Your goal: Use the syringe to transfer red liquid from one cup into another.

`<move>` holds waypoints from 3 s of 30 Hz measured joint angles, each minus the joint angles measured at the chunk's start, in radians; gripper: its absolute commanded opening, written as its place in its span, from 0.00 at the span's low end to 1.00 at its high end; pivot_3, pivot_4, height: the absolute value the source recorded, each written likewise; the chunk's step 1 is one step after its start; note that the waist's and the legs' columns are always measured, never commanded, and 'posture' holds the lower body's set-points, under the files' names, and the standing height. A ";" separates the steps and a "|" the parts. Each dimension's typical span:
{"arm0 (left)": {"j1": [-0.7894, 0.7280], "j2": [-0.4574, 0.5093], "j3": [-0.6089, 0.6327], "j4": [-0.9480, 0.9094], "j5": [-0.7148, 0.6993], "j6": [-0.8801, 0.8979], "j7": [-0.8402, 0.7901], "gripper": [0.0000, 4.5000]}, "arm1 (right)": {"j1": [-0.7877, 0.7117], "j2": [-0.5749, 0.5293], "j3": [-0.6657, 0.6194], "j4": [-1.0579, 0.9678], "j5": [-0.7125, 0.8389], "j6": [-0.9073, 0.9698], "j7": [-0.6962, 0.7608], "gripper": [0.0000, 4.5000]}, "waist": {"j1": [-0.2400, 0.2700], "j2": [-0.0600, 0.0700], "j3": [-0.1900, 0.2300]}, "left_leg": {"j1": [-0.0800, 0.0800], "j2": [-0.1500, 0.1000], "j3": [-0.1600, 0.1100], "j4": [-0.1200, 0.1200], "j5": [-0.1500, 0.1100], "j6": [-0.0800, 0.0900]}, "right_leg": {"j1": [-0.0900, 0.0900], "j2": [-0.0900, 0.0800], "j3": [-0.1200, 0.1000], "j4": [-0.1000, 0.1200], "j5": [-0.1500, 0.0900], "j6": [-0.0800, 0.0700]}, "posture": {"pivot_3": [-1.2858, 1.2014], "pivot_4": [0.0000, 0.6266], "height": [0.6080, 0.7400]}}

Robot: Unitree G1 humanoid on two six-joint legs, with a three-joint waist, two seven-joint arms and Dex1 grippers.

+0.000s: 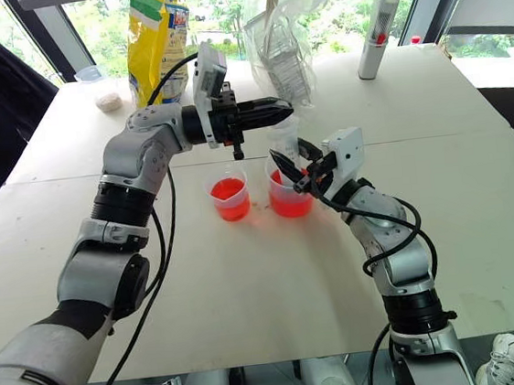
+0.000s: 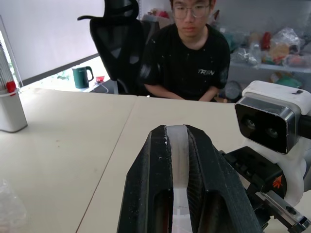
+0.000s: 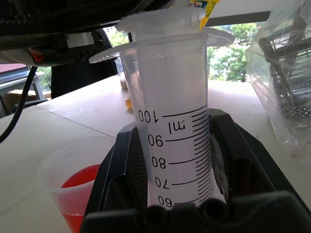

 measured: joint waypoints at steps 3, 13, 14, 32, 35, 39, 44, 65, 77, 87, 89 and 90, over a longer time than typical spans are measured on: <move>-0.020 -0.001 -0.001 0.033 0.000 -0.001 -0.002 0.01 | -0.003 -0.006 -0.002 -0.002 0.010 0.022 -0.002 0.30 | 0.000 0.000 0.000 | 0.000 0.000 0.000 0.000 0.000 0.000 | 0.000 0.000 0.000 0.000 0.000 0.000 | 0.52 0.24 0.99; -0.075 -0.001 0.000 0.105 -0.005 -0.027 -0.003 0.01 | -0.005 -0.017 -0.007 -0.007 0.019 0.049 -0.015 0.30 | -0.001 0.000 0.000 | 0.000 0.000 0.000 0.000 0.000 0.000 | 0.000 0.000 0.000 0.000 0.000 0.000 | 0.52 0.24 0.99; -0.076 -0.001 0.000 0.109 -0.005 -0.028 -0.003 0.01 | -0.004 -0.017 -0.006 -0.007 0.019 0.051 -0.015 0.30 | -0.001 0.000 0.000 | 0.000 0.000 0.000 0.000 0.000 0.000 | 0.000 0.000 0.000 0.000 0.000 0.000 | 0.52 0.24 0.99; -0.096 0.026 0.035 0.105 -0.014 -0.064 0.010 0.38 | 0.001 -0.030 0.016 -0.012 0.019 0.072 0.001 0.30 | -0.005 0.000 0.000 | 0.000 0.000 0.000 0.000 0.000 0.000 | -0.001 0.001 0.000 0.000 0.000 0.000 | 0.52 0.24 0.99; -0.108 0.061 0.075 0.062 -0.014 -0.072 0.022 0.73 | 0.001 -0.032 0.039 -0.012 0.019 0.085 0.012 0.30 | -0.002 0.000 0.000 | 0.000 0.000 0.000 0.000 0.000 0.000 | 0.000 0.001 0.000 0.000 0.000 0.000 | 0.52 0.24 0.99; -0.081 0.062 0.072 0.014 -0.012 -0.073 0.010 0.93 | -0.029 -0.035 0.037 -0.012 0.020 0.098 0.009 0.30 | 0.001 0.000 0.000 | 0.000 0.000 0.000 0.001 0.000 0.000 | 0.001 0.000 -0.001 0.000 0.000 0.000 | 0.52 0.24 0.99; -0.053 0.075 0.076 0.008 -0.014 -0.058 0.013 0.93 | -0.049 -0.037 0.027 -0.012 0.020 0.099 -0.001 0.30 | -0.001 0.000 0.000 | 0.000 0.000 0.000 0.001 0.000 0.000 | 0.001 0.000 -0.001 0.000 0.000 0.000 | 0.52 0.24 0.99; 0.095 0.429 0.221 -0.178 -0.085 0.135 0.004 0.93 | -0.356 0.074 0.094 -0.042 0.140 0.174 0.033 0.30 | -0.003 0.000 0.000 | 0.000 0.002 -0.001 0.001 0.000 -0.001 | -0.001 0.000 -0.002 0.002 0.000 0.000 | 0.52 0.24 0.99; 0.120 0.468 0.262 -0.344 -0.211 0.272 0.018 0.93 | -0.300 0.147 0.198 0.235 0.032 -0.042 0.102 0.30 | -0.002 0.000 0.000 | -0.001 0.002 -0.001 0.001 0.000 -0.001 | 0.000 -0.005 -0.003 0.002 0.000 0.000 | 0.52 0.24 0.99; 0.081 0.418 0.221 -0.350 -0.247 0.303 -0.001 0.93 | -0.281 0.145 0.195 0.236 0.013 -0.053 0.103 0.30 | -0.003 0.000 0.000 | 0.000 0.002 -0.001 0.001 0.001 -0.001 | 0.000 -0.003 -0.002 0.003 0.000 0.000 | 0.52 0.24 0.99; 0.081 0.409 0.202 -0.342 -0.235 0.299 -0.001 0.93 | -0.281 0.145 0.195 0.236 0.008 -0.053 0.103 0.30 | -0.004 0.000 0.000 | 0.000 0.002 -0.001 0.001 0.001 -0.001 | 0.000 -0.003 -0.002 0.002 0.000 0.000 | 0.52 0.24 0.99; 0.082 0.409 0.192 -0.339 -0.228 0.298 -0.001 0.81 | -0.281 0.145 0.195 0.236 0.008 -0.053 0.103 0.30 | -0.004 0.000 0.000 | 0.000 0.001 -0.001 0.001 0.001 -0.001 | 0.000 -0.003 -0.002 0.003 0.000 0.000 | 0.52 0.24 0.99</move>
